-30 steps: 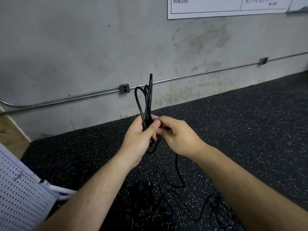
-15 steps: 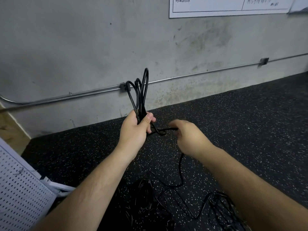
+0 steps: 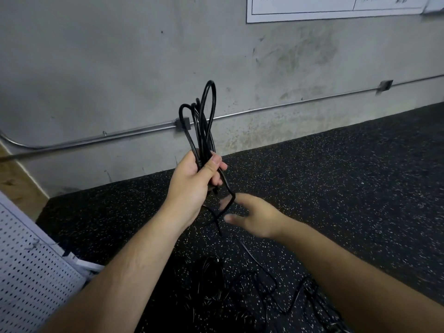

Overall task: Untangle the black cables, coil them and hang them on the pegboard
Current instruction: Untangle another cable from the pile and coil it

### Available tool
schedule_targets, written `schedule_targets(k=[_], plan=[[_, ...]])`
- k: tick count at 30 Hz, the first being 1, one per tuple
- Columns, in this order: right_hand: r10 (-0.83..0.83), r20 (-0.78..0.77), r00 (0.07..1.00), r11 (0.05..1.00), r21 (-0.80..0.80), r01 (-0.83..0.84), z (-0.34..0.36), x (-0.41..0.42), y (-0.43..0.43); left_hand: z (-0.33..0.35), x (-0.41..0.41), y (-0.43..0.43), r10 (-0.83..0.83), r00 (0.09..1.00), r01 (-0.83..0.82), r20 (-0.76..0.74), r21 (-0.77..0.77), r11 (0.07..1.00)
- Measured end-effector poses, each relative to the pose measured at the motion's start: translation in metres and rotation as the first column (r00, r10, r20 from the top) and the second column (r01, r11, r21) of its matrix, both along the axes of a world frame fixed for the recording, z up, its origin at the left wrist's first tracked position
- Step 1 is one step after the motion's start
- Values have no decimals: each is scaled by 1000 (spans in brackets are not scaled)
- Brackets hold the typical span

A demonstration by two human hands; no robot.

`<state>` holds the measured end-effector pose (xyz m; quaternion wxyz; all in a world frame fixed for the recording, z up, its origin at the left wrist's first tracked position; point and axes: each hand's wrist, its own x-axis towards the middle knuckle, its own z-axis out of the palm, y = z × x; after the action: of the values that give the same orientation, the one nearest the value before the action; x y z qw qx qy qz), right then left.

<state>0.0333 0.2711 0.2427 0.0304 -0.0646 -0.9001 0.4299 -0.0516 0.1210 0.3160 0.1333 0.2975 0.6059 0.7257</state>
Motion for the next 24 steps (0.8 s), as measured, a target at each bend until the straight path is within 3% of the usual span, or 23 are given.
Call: schedule_targets(k=[5, 7, 11, 13, 18, 24], plan=[[62, 83, 995, 939, -343, -30, -9, -5, -14, 5, -4, -4, 18, 999, -22, 43, 82, 996], [23, 34, 999, 950, -312, -11, -9, -8, -19, 5, -6, -6, 12, 998, -17, 55, 96, 995], [-99, -79, 992, 994, -46, 96, -8, -11, -19, 3, -7, -6, 2, 999, -6, 51, 80, 997], [-105, -80, 991, 994, 6, 106, -5, -8, -14, 2, -8, -5, 28, 998, -32, 51, 74, 997], [-104, -49, 993, 993, -60, 101, 9, 2, -10, -3, -27, -8, 235, 972, -235, -21, 1, 972], [-318, -130, 939, 934, -216, 286, 26, 13, -8, -9, -42, -13, 316, 949, -314, 13, -82, 946]])
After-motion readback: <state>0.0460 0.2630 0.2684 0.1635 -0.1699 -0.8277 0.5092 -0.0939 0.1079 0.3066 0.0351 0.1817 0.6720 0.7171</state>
